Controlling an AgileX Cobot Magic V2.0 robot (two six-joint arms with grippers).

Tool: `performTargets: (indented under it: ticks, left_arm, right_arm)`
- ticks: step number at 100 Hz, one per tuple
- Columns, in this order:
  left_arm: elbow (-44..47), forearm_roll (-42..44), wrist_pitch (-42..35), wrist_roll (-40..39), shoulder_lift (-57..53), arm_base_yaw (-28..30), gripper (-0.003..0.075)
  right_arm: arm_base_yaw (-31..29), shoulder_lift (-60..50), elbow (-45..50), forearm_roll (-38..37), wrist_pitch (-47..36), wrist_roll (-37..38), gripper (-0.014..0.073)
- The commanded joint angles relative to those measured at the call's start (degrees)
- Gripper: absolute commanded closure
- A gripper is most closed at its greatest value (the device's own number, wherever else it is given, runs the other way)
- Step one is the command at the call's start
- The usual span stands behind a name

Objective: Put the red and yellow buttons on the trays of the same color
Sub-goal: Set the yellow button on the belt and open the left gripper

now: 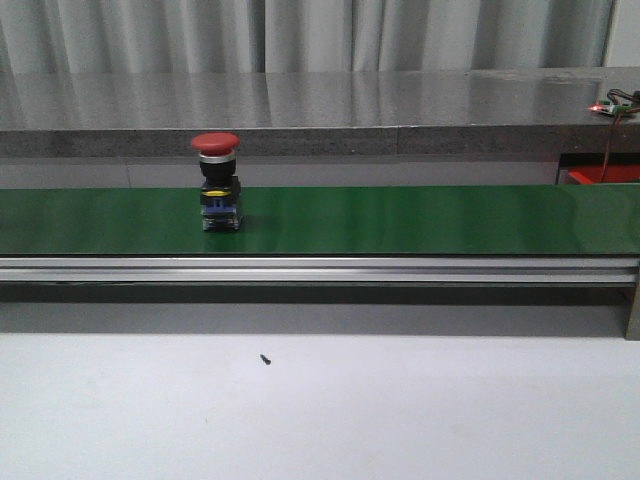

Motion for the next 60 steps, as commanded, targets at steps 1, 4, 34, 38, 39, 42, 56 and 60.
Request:
performTargets:
  ticks: [1, 4, 34, 38, 39, 42, 56, 60]
  left_arm:
    - [-1.58, -0.71, -0.83, 0.77, -2.48, -0.38, 0.0451]
    - [-1.58, -0.71, -0.83, 1.12, -2.48, -0.38, 0.0409]
    - [-1.62, -1.16, -0.55, 1.21, -5.27, -0.38, 0.012]
    - [-1.62, -1.3, -0.55, 1.21, -6.34, -0.38, 0.012]
    - [-1.62, -1.39, -0.43, 1.21, -6.52, -0.38, 0.012]
    - [-1.62, -1.87, -0.28, 1.66, -7.33, -0.38, 0.012]
    - [-1.62, -5.74, 0.21, 2.74, -11.4, -0.38, 0.012]
    - [-1.62, -7.01, 0.44, 3.81, -12.59, -0.48, 0.012]
  right_arm:
    - [-0.04, -0.31, -1.55, 1.06, -3.25, -0.46, 0.0659]
    - [-0.04, -0.31, -1.55, 1.06, -3.25, -0.46, 0.0659]
    - [-0.04, -0.31, -1.55, 1.06, -3.25, -0.46, 0.0659]
    - [-0.04, -0.31, -1.55, 1.06, -3.25, -0.46, 0.0659]
    - [-0.04, -0.31, -1.55, 1.06, -3.25, -0.46, 0.0659]
    - [-0.04, -0.31, -1.55, 1.06, -3.25, -0.46, 0.0659]
    - [-0.04, -0.31, -1.55, 1.06, -3.25, -0.46, 0.0659]
    - [-0.04, -0.31, -1.55, 1.06, -3.25, -0.46, 0.0659]
